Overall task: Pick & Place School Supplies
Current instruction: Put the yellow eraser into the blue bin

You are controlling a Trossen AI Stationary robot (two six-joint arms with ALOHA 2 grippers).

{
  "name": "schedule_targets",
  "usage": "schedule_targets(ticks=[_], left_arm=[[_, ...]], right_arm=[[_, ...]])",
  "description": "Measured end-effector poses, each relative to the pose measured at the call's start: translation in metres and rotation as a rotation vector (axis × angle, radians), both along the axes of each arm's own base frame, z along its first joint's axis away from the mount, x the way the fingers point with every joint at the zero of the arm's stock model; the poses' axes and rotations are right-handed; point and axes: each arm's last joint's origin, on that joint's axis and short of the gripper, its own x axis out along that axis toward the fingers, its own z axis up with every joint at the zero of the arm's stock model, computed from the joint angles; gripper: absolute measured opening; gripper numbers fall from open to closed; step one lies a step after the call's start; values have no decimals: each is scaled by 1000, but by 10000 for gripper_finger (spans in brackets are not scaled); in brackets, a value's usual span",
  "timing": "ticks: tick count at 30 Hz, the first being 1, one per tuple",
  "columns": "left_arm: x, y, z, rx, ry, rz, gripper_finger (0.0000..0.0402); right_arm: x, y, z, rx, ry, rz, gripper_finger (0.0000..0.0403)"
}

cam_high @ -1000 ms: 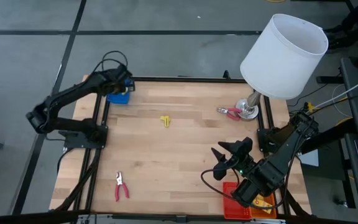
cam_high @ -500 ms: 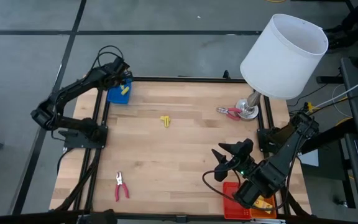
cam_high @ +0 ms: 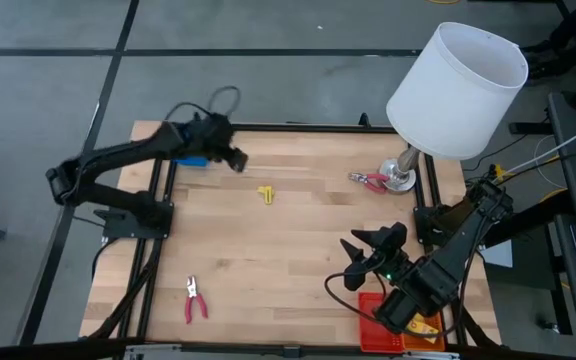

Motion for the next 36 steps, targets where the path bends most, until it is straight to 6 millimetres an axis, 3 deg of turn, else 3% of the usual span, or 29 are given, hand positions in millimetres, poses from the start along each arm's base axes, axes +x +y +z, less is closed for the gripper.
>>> schedule_targets(ticks=[6,10,16,21,36], left_arm=[[37,-25,-39,-128,127,-87,162],[58,-38,-69,-192,213,-234,176],[79,-34,-81,-210,92,-290,208],[83,-22,-83,-215,29,-348,223],[78,7,-112,-280,54,-424,220]], right_arm=[[0,0,0,8,-2,-3,178],[0,0,0,15,-8,-9,178],[0,0,0,39,-29,-24,178],[0,2,0,64,-50,-30,178],[0,4,-1,97,-47,-24,178]])
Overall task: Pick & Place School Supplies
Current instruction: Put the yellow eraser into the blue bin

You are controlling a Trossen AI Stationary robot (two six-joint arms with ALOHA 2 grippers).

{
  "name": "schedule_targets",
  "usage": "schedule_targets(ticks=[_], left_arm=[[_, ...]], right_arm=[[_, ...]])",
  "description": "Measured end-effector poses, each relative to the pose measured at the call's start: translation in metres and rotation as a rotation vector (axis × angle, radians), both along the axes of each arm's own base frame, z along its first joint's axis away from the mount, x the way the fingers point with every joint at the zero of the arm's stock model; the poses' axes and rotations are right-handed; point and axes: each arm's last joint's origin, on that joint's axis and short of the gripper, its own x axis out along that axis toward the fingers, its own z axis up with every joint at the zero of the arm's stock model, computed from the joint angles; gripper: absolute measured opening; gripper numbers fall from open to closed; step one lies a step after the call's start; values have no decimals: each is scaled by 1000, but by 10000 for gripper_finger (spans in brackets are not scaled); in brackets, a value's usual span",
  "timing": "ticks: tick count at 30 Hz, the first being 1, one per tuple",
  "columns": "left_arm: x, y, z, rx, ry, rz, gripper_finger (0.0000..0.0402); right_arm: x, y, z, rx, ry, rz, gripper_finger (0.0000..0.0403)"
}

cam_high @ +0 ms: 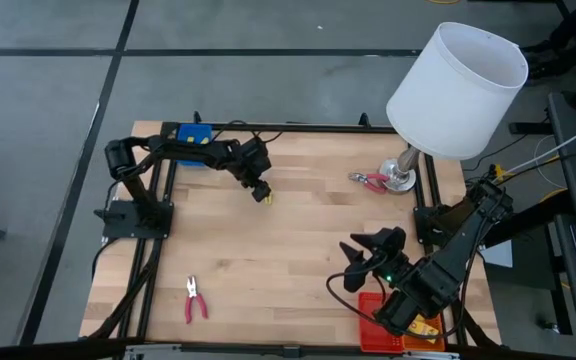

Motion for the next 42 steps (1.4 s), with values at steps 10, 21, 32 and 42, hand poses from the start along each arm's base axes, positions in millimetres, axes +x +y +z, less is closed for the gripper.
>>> schedule_targets(ticks=[10,21,32,42], left_arm=[[7,3,-11,-31,-31,-20,219],[11,7,-15,-44,-59,18,157],[12,9,-14,-62,-79,54,23],[9,17,2,-151,-195,67,17]], right_arm=[[0,1,0,9,-6,2,178],[0,2,0,13,-10,3,178],[0,2,0,13,-10,3,178],[1,2,0,20,-17,3,178]])
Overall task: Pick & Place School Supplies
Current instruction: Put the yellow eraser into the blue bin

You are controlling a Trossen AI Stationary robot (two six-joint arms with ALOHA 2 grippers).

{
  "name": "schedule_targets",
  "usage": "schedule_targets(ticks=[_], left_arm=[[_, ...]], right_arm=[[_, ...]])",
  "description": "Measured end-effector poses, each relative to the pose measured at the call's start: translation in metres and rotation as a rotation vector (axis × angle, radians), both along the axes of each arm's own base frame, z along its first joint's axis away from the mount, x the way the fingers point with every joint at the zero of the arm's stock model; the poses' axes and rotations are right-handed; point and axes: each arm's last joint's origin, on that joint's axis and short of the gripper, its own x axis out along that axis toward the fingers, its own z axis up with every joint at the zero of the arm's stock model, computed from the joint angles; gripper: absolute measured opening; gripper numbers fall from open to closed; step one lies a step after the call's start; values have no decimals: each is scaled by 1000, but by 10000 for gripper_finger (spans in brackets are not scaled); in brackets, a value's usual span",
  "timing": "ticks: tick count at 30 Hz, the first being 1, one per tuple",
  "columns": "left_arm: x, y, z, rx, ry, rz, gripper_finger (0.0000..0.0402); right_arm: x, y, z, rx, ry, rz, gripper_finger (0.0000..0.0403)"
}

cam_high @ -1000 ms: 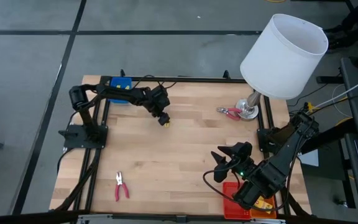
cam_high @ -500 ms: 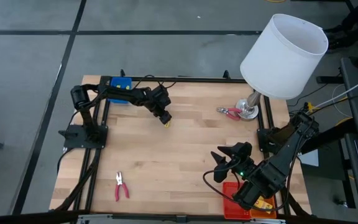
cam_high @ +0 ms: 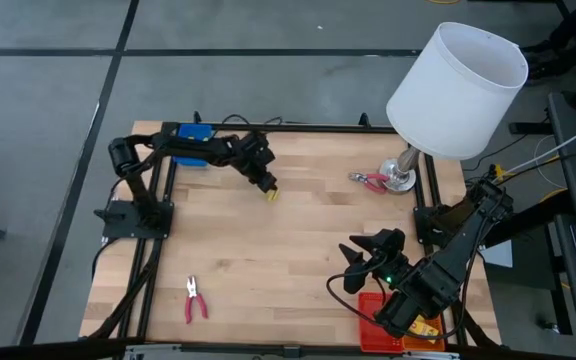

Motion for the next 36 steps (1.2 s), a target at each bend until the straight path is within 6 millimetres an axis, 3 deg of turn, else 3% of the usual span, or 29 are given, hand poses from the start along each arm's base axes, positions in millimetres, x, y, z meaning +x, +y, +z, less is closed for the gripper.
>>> schedule_targets(ticks=[7,11,15,21,27,36], left_arm=[[-18,3,52,164,-60,168,17],[-46,-3,86,407,47,370,17],[-82,-7,106,579,239,576,17],[-143,13,113,582,501,909,17],[-176,41,112,517,550,1041,17],[-172,52,91,416,630,1031,17]], right_arm=[[0,0,0,-5,-1,1,178],[0,0,0,-20,12,11,178],[1,-1,0,-33,22,15,178],[3,-3,0,-62,46,25,178],[3,-3,0,-80,50,33,178],[3,-2,1,-73,40,37,178]])
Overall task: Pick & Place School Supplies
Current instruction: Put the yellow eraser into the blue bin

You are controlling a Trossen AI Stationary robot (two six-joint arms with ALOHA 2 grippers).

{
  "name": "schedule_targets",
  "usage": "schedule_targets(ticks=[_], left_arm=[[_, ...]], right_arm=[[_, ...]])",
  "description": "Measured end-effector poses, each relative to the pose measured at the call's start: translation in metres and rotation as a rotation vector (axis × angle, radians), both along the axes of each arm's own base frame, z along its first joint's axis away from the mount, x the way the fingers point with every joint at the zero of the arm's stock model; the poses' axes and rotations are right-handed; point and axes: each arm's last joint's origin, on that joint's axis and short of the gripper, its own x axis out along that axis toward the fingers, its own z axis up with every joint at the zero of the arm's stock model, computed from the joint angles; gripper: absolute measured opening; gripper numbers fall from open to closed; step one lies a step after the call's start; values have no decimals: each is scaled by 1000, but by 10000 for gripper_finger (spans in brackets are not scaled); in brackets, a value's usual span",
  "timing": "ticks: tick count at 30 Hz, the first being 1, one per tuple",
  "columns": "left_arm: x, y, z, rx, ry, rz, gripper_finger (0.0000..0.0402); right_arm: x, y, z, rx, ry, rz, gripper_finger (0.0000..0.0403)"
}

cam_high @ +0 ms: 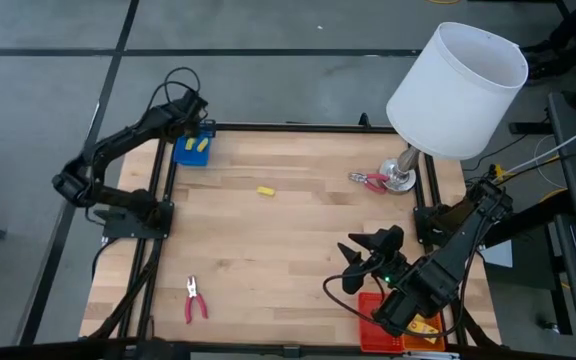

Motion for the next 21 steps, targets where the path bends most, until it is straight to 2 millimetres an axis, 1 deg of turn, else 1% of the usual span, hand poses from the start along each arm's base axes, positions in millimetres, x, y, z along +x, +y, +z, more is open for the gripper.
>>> schedule_targets(ticks=[4,8,13,21], left_arm=[[7,1,-11,-31,34,39,17],[9,6,-20,-56,18,106,17],[11,11,-32,-112,23,127,17],[12,13,-36,-126,31,129,17]], right_arm=[[-2,2,0,0,1,7,178],[-4,4,0,2,2,17,178],[-5,5,0,16,-8,12,178],[-5,5,0,19,-9,12,178]])
